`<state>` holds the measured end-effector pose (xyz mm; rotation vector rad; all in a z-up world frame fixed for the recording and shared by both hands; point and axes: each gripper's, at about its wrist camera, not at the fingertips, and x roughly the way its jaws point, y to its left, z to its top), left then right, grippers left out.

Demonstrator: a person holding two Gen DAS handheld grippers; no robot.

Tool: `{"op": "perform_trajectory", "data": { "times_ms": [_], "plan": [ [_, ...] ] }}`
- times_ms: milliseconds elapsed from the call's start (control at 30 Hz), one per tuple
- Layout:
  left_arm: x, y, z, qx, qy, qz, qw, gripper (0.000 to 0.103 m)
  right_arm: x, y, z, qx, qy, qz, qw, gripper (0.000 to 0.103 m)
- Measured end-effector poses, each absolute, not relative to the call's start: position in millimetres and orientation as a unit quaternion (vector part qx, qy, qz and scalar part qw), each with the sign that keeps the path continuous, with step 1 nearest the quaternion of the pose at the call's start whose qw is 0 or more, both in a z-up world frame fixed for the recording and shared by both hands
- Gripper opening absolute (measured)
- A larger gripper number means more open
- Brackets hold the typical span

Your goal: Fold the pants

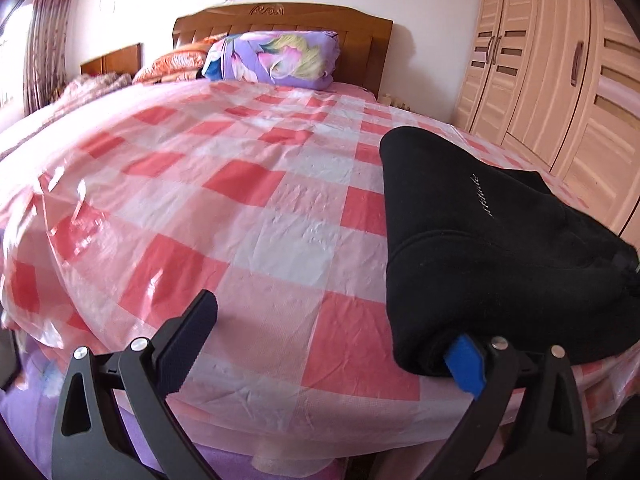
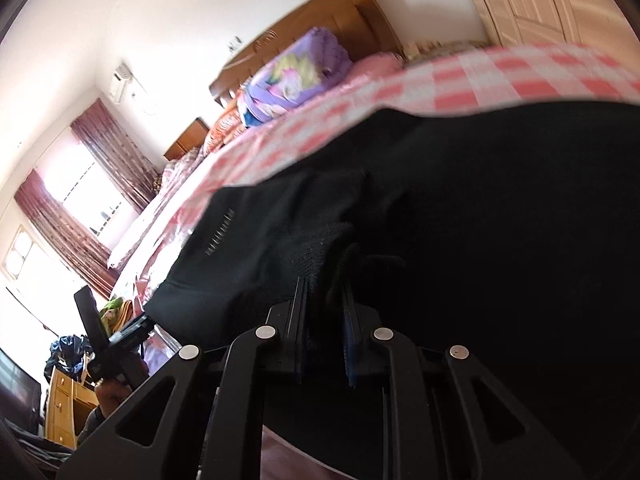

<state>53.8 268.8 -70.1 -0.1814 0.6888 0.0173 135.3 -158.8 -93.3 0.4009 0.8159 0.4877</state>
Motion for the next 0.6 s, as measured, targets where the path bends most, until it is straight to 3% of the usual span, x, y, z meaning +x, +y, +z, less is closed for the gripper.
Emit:
{"op": "perform_trajectory", "data": {
  "times_ms": [67, 167, 267, 333, 433, 500, 600],
  "plan": [
    [54.1, 266.4, -69.4, -0.077, 0.345, 0.002, 0.935, 0.102, 132.8, -162.6, -97.8, 0.197, 0.397, 0.23, 0.866, 0.018],
    [51.8, 269.1, -67.7, -0.069, 0.359, -0.015, 0.931, 0.102, 128.7, -167.2, -94.1, 0.186, 0.409, 0.226, 0.865, 0.032],
    [39.1, 264.1, -56.6, 0.002, 0.366, -0.027, 0.93, 0.102, 120.7, -171.3, -82.7, 0.175, 0.405, 0.214, 0.872, 0.048],
    [29.7, 258.9, -44.8, 0.055, 0.361, -0.024, 0.931, 0.102, 116.4, -173.9, -68.6, 0.166, 0.383, 0.209, 0.884, 0.049],
    [16.9, 257.1, -6.0, 0.1, 0.316, -0.009, 0.943, 0.102, 114.3, -159.4, -42.5, 0.132, 0.347, 0.224, 0.901, 0.05],
    [16.9, 257.7, 33.6, 0.077, 0.263, -0.017, 0.962, 0.102, 119.5, -135.2, -29.7, 0.1, 0.33, 0.249, 0.905, 0.061],
    [44.5, 243.5, 82.6, 0.013, 0.209, -0.062, 0.976, 0.102, 132.1, -94.4, -25.0, 0.044, 0.323, 0.271, 0.906, 0.063]
  ]
}}
